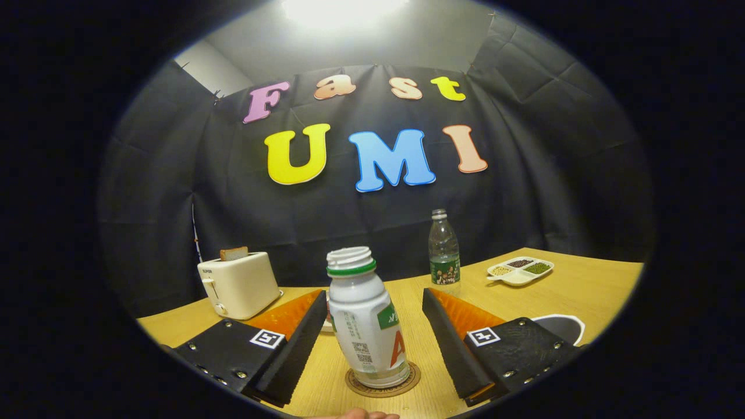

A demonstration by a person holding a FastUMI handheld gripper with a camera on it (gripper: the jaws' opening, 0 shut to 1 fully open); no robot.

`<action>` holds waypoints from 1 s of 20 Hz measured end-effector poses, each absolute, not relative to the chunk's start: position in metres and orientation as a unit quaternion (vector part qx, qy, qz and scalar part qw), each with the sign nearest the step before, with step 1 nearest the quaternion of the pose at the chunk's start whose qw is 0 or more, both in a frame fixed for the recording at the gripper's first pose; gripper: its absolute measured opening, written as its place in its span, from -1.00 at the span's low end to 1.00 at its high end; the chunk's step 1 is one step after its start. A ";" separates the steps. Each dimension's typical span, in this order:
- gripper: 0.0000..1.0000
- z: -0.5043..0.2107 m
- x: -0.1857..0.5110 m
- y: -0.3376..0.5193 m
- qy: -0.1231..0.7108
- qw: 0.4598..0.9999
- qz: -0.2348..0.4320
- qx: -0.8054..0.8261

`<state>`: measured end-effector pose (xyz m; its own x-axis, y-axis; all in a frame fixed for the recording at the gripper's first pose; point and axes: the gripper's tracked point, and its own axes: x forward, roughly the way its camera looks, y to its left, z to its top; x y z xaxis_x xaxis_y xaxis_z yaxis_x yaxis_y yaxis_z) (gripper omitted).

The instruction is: Take the bottle from table, then pour the juice into the cup, finally place the bottle on the coaster

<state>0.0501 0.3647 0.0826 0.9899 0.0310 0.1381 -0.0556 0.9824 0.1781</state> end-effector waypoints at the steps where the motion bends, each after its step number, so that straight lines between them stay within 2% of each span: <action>1: 0.96 0.096 0.045 0.363 -0.080 0.992 0.024 0.096; 9: 0.96 0.178 -0.001 0.345 -0.161 0.982 0.022 0.097; 16: 0.96 0.177 -0.029 0.335 -0.163 0.984 0.041 0.065; 20: 0.96 0.181 -0.051 0.285 -0.183 0.982 0.026 0.036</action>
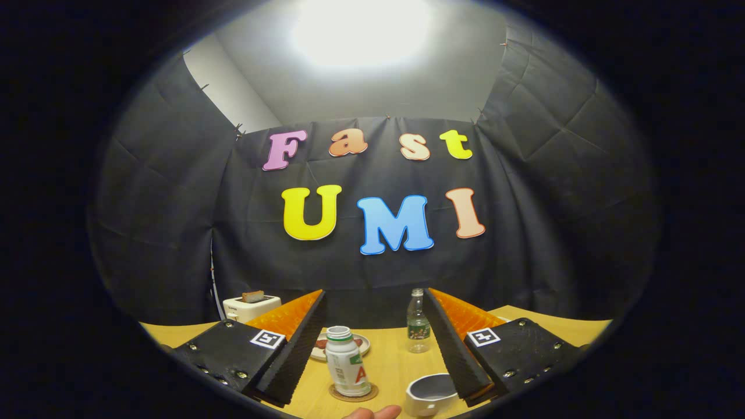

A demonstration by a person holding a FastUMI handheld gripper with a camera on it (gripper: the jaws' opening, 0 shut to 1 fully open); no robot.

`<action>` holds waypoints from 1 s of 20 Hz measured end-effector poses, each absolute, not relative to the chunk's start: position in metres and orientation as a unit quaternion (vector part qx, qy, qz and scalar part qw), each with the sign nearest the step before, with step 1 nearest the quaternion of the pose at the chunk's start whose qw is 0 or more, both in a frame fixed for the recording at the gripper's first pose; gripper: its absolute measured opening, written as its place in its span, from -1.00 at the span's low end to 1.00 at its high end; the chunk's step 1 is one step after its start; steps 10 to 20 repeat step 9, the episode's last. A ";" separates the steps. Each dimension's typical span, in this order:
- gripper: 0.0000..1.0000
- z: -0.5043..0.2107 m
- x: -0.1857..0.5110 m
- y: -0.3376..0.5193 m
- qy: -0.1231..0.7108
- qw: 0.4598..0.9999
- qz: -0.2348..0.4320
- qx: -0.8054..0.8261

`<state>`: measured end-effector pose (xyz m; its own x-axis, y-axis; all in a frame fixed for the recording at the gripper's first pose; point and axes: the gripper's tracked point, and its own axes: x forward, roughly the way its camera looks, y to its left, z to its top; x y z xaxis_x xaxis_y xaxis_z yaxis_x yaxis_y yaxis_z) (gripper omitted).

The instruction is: Take the bottle from table, then pour the juice into the cup, finally place the bottle on the coaster

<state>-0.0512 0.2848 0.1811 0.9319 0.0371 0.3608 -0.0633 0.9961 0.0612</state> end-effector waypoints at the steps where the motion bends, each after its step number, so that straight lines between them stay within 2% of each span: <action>1: 0.96 0.182 -0.056 0.266 -0.191 0.981 0.016 0.026; 6: 0.96 0.154 -0.057 0.131 -0.196 0.976 -0.088 -0.030; 9: 0.96 0.117 -0.039 0.074 -0.172 0.979 -0.103 -0.048; 20: 0.96 0.117 -0.039 0.074 -0.172 0.979 -0.103 -0.048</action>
